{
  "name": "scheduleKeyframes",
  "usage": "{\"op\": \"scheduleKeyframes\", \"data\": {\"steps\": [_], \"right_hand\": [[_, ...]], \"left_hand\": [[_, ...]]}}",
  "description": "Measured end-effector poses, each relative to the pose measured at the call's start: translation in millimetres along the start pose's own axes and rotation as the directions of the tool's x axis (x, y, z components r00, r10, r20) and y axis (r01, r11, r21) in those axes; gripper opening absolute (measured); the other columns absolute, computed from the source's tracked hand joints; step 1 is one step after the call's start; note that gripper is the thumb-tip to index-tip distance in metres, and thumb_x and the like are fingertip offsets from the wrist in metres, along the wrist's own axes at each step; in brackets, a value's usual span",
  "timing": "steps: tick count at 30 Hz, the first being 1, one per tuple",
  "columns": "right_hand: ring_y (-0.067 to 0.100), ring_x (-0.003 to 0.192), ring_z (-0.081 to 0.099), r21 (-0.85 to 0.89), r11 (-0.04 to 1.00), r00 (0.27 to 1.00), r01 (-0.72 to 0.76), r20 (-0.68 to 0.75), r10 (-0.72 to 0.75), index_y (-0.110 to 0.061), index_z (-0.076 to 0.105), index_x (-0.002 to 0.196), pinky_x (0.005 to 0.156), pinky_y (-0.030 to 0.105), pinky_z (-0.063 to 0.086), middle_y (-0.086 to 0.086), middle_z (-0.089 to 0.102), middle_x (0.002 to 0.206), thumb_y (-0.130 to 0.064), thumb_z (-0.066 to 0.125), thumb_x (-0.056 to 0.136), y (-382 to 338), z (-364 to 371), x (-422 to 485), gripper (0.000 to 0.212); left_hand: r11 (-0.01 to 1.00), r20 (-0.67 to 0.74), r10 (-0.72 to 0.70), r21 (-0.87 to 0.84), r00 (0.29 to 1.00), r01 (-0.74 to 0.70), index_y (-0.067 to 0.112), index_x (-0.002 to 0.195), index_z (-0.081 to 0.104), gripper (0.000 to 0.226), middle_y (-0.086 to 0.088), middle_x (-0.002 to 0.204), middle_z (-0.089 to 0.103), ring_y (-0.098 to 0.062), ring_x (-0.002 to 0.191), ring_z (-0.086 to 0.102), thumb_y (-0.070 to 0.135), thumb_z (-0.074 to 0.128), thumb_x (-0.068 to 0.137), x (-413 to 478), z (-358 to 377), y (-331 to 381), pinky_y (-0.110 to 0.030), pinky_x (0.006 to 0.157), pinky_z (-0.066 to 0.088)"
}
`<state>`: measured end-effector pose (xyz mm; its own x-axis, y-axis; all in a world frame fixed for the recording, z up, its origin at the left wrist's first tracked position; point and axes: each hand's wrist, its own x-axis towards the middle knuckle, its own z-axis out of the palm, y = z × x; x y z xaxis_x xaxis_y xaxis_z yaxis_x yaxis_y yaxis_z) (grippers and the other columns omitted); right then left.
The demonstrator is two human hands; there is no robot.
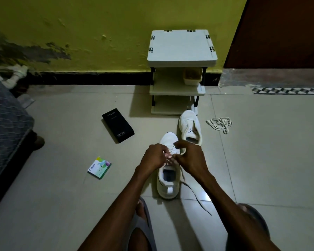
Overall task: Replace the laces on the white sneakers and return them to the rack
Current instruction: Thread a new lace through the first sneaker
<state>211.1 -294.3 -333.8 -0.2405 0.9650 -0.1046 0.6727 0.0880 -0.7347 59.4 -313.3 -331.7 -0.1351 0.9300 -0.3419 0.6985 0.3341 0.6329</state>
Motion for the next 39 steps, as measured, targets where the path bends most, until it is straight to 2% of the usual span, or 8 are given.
{"op": "scheduleKeyframes", "data": {"steps": [2,7,11,15,21,30,34,39], "right_hand": [[0.010,0.086,0.068,0.001,0.996,0.991,0.094,0.101,-0.093,-0.019,0.074,0.099,0.075,0.025,0.053,-0.005,0.074,0.096,-0.019,0.078,0.079,5,7,1,0.021],[0.012,0.070,0.066,-0.047,0.990,0.989,0.134,0.063,-0.131,-0.016,0.075,0.081,0.067,0.028,0.054,-0.001,0.074,0.078,-0.019,0.073,0.082,9,18,-5,0.004],[0.019,0.062,0.062,-0.230,0.967,0.993,0.110,0.066,-0.098,-0.016,0.062,0.063,0.046,0.026,0.035,0.003,0.065,0.064,-0.026,0.068,0.081,14,25,-7,0.022],[0.021,0.063,0.060,-0.327,0.942,0.997,0.079,0.041,-0.069,-0.017,0.055,0.065,0.049,0.026,0.036,0.003,0.062,0.066,-0.034,0.064,0.080,16,33,-16,0.025],[0.025,0.066,0.062,-0.396,0.909,0.990,0.130,0.005,-0.140,-0.009,0.066,0.076,0.059,0.034,0.053,0.005,0.065,0.075,-0.028,0.067,0.076,13,44,-20,0.019],[0.024,0.053,0.057,-0.442,0.886,0.986,0.144,-0.017,-0.169,-0.015,0.062,0.062,0.048,0.023,0.035,0.003,0.062,0.064,-0.023,0.077,0.055,14,59,-23,0.018],[0.024,0.061,0.060,-0.443,0.883,0.985,0.157,0.001,-0.175,-0.016,0.066,0.071,0.052,0.026,0.039,0.003,0.066,0.072,-0.025,0.074,0.061,16,61,-20,0.015],[0.026,0.065,0.062,-0.470,0.866,0.984,0.169,0.035,-0.173,-0.015,0.065,0.072,0.055,0.025,0.031,0.005,0.066,0.074,-0.021,0.069,0.063,12,62,-17,0.012]], "left_hand": [[0.999,-0.031,0.000,-0.049,1.000,-0.001,0.018,0.086,0.065,0.011,-0.007,0.082,0.071,-0.020,0.074,0.071,0.007,0.065,0.085,0,-1,1,-0.029,0.067,0.057],[0.994,-0.011,0.003,-0.106,1.000,-0.004,0.016,0.102,0.049,0.022,-0.008,0.073,0.070,-0.015,0.056,0.066,0.004,0.062,0.089,-1,-5,-4,-0.018,0.050,0.047],[1.000,0.048,-0.016,0.028,0.999,0.015,0.018,0.091,0.057,0.025,-0.007,0.091,0.071,-0.025,0.082,0.068,0.014,0.077,0.076,2,-5,-12,-0.032,0.074,0.055],[0.990,0.043,-0.021,0.141,0.999,0.015,0.021,0.083,0.058,0.028,-0.004,0.095,0.066,-0.022,0.087,0.065,0.023,0.083,0.068,-5,7,-19,-0.026,0.069,0.048],[0.998,-0.027,-0.053,0.034,0.998,0.054,0.016,0.078,0.070,0.016,-0.002,0.088,0.071,-0.018,0.081,0.068,0.019,0.083,0.068,-4,13,-26,-0.027,0.074,0.055],[0.994,0.043,-0.058,-0.089,0.997,0.062,0.013,0.080,0.077,0.019,-0.005,0.078,0.075,-0.015,0.073,0.071,0.015,0.087,0.065,1,4,-37,-0.028,0.077,0.059],[0.992,0.060,-0.040,-0.120,0.997,0.047,0.012,0.082,0.079,0.021,-0.006,0.078,0.076,-0.015,0.073,0.072,0.014,0.089,0.064,1,2,-39,-0.028,0.077,0.059],[0.992,0.062,-0.022,-0.121,0.998,0.030,0.012,0.083,0.080,0.019,-0.006,0.079,0.076,-0.015,0.075,0.072,0.005,0.082,0.067,1,1,-39,-0.027,0.077,0.059]]}}
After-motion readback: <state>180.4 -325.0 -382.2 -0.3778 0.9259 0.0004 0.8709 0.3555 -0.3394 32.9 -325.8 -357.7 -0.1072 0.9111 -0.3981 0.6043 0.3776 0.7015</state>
